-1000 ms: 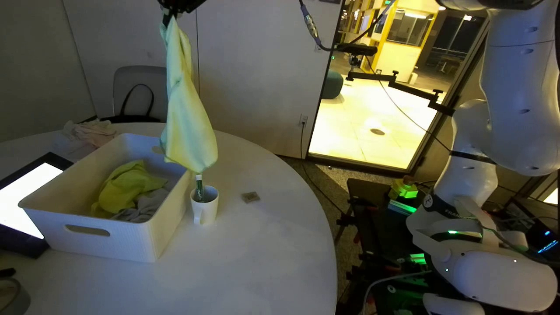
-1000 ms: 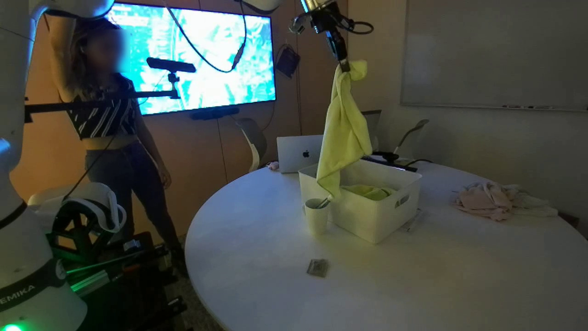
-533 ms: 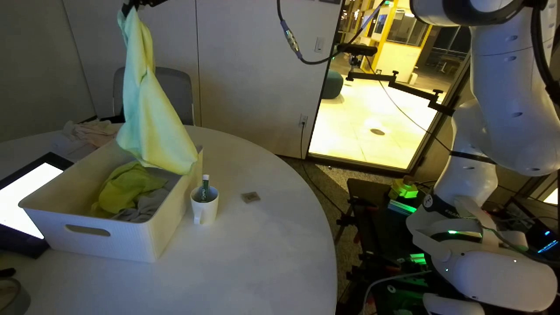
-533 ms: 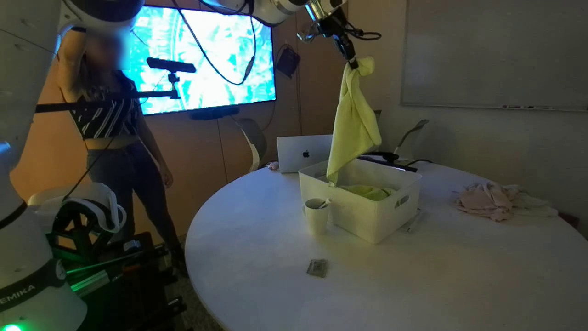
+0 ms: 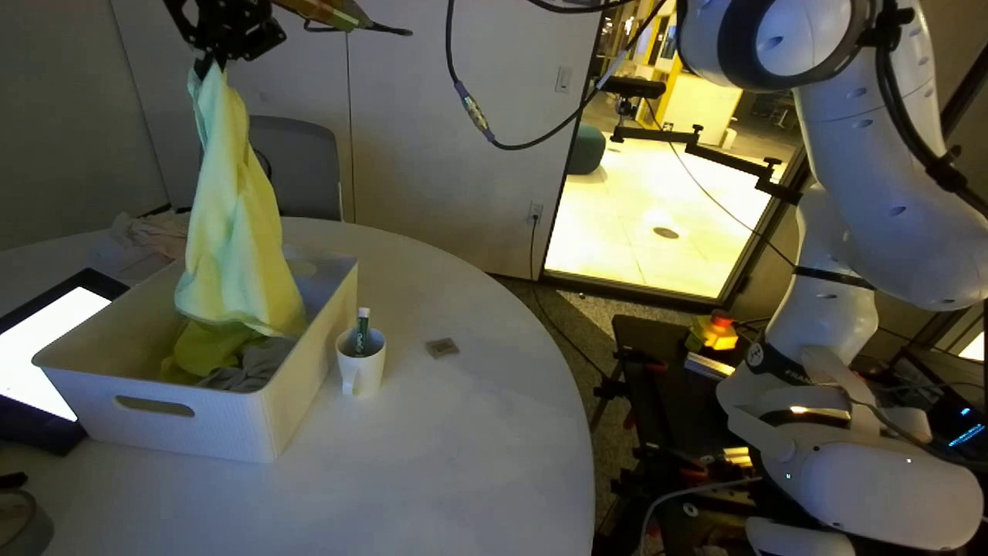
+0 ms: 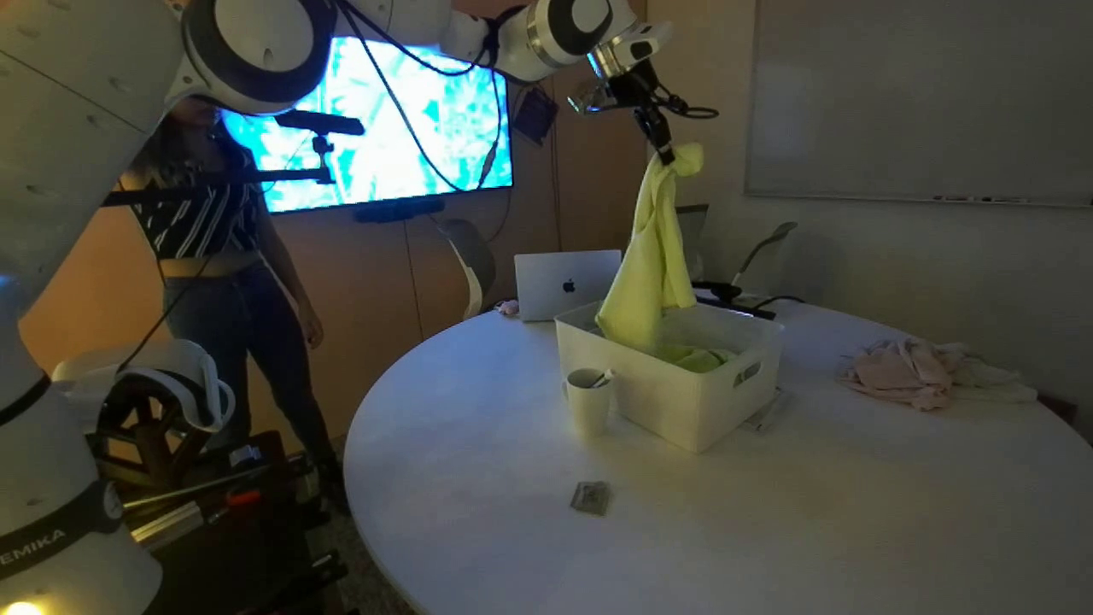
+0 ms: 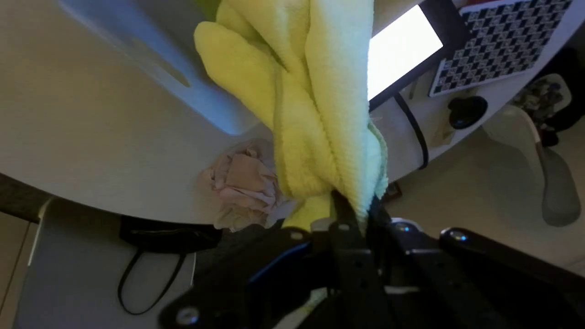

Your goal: Pick up the yellow towel put it in the basket, pick up a black masking tape put it in the cup, pick up the light yellow towel put it in the basket, pick up the marker put it in the cup, pick up the white-brown towel put it in the basket and pick up the object put it in the cup

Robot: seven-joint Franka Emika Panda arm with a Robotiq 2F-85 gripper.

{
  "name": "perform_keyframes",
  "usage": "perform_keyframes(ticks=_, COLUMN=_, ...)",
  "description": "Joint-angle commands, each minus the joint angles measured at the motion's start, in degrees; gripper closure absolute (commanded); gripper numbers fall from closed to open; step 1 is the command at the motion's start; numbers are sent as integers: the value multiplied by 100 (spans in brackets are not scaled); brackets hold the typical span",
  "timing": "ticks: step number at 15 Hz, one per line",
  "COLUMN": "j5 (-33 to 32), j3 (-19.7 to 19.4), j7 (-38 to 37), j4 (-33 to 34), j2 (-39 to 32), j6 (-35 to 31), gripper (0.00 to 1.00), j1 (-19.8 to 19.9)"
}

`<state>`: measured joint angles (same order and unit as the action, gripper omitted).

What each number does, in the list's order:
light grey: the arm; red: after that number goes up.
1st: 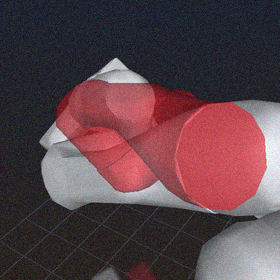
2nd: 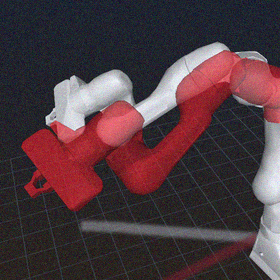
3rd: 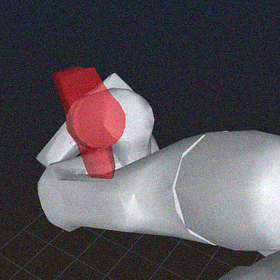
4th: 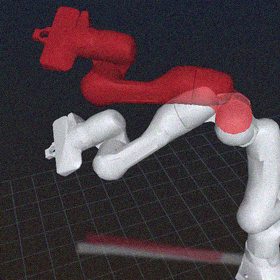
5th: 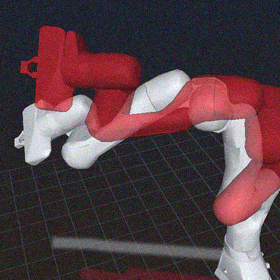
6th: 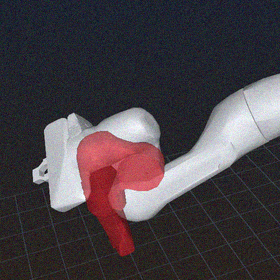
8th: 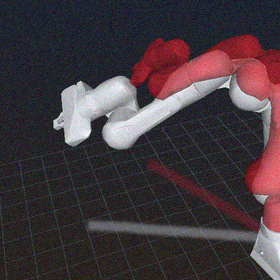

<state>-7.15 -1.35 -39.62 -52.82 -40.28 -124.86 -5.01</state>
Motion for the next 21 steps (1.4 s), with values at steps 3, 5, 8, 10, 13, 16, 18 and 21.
perform_keyframes(ticks=3, j5=70, j3=-1, j7=79, j4=616, j2=-367, j6=878, gripper=41, j1=148)
perform_keyframes(ticks=5, j5=61, j3=-27, j7=31, j4=448, j2=-253, j6=995, gripper=25, j1=239)
perform_keyframes(ticks=8, j5=79, j3=-45, j7=-66, j4=54, j2=-31, j6=1107, gripper=4, j1=417)
perform_keyframes(ticks=10, j5=59, j3=-74, j7=-132, j4=-257, j2=115, j6=1162, gripper=0, j1=529)
perform_keyframes(ticks=13, j5=83, j3=-73, j7=-129, j4=-993, j2=444, j6=1019, gripper=0, j1=731)
perform_keyframes(ticks=16, j5=172, j3=-50, j7=-78, j4=-1927, j2=817, j6=781, gripper=0, j1=980)
perform_keyframes(ticks=18, j5=263, j3=-35, j7=-19, j4=-2484, j2=989, j6=624, gripper=0, j1=1153)
perform_keyframes(ticks=21, j5=608, j3=-390, j7=242, j4=-3323, j2=1233, j6=362, gripper=0, j1=1145)
